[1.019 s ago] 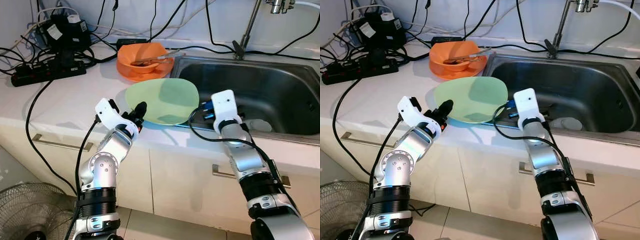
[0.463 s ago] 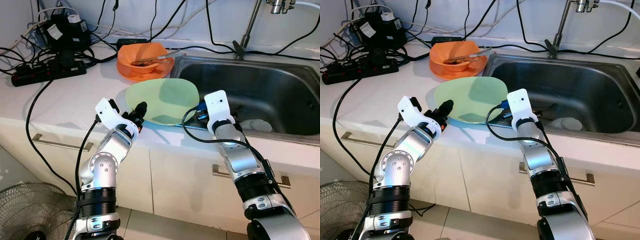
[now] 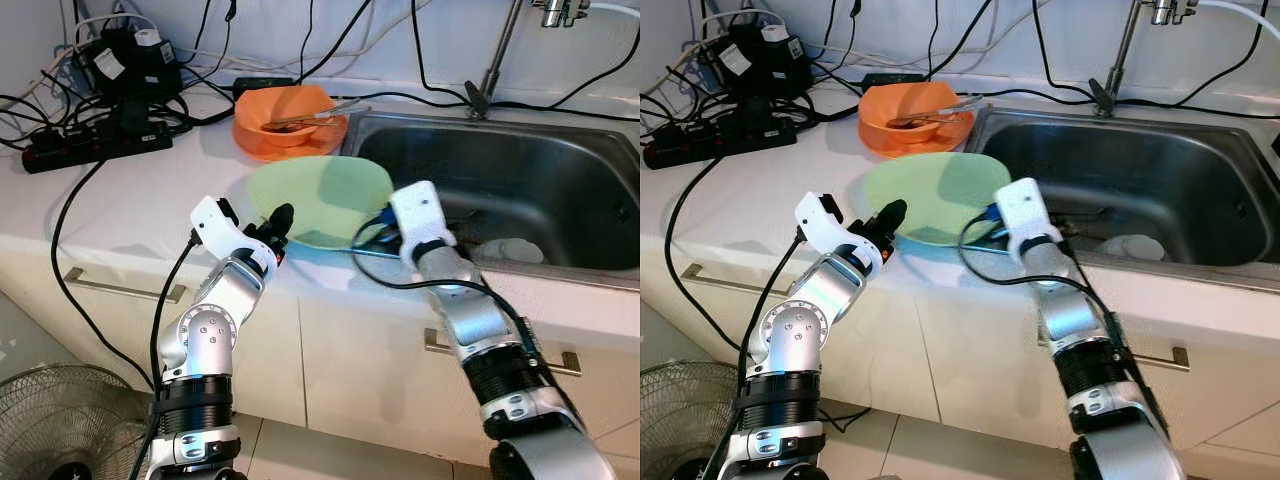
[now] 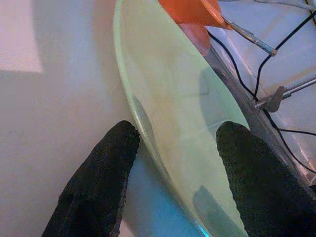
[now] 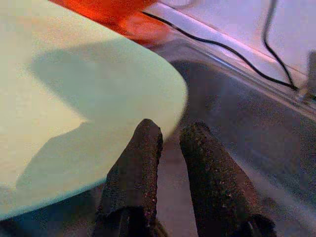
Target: Kitchen organization
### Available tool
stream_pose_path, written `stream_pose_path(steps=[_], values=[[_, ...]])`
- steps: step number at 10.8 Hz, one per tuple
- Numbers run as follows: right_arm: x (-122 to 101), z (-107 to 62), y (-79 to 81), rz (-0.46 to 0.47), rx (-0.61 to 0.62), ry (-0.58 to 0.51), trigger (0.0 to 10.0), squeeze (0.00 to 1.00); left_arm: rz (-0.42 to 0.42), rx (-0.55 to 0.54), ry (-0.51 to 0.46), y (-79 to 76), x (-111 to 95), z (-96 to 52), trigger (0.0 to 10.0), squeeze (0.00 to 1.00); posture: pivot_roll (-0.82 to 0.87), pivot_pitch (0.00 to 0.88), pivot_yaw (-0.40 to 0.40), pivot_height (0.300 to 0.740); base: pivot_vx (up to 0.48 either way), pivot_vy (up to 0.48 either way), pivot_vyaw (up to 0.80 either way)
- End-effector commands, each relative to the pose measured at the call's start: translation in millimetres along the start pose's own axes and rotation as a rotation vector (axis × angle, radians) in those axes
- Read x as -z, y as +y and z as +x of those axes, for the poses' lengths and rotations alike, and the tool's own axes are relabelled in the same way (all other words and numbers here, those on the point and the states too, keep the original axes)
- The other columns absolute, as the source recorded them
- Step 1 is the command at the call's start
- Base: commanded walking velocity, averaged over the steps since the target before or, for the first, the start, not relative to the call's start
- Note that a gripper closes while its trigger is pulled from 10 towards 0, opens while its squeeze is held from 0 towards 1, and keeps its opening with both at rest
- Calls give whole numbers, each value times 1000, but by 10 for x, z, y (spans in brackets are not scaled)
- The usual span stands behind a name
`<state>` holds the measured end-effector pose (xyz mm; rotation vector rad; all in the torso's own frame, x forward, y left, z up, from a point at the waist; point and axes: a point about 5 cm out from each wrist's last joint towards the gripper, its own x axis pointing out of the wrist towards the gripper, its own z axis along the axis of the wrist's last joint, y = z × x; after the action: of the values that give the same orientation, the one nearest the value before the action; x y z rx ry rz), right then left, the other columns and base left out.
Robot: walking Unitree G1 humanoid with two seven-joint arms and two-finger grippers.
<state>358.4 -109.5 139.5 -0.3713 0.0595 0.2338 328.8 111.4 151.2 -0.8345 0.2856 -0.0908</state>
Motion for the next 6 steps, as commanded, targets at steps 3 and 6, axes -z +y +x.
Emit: stream_pose_path(steps=[3, 6], values=[[-158, 17, 84, 4, -44, -45, 10000, 0, 4, -30, 25, 56, 55, -3, 10000, 0, 80, 0, 39, 740, 0, 0, 0], [-221, 21, 98, 32, -50, -66, 10000, 0, 6, -28, 29, 60, 65, 9, 8980, 0, 80, 0, 38, 740, 0, 0, 0]])
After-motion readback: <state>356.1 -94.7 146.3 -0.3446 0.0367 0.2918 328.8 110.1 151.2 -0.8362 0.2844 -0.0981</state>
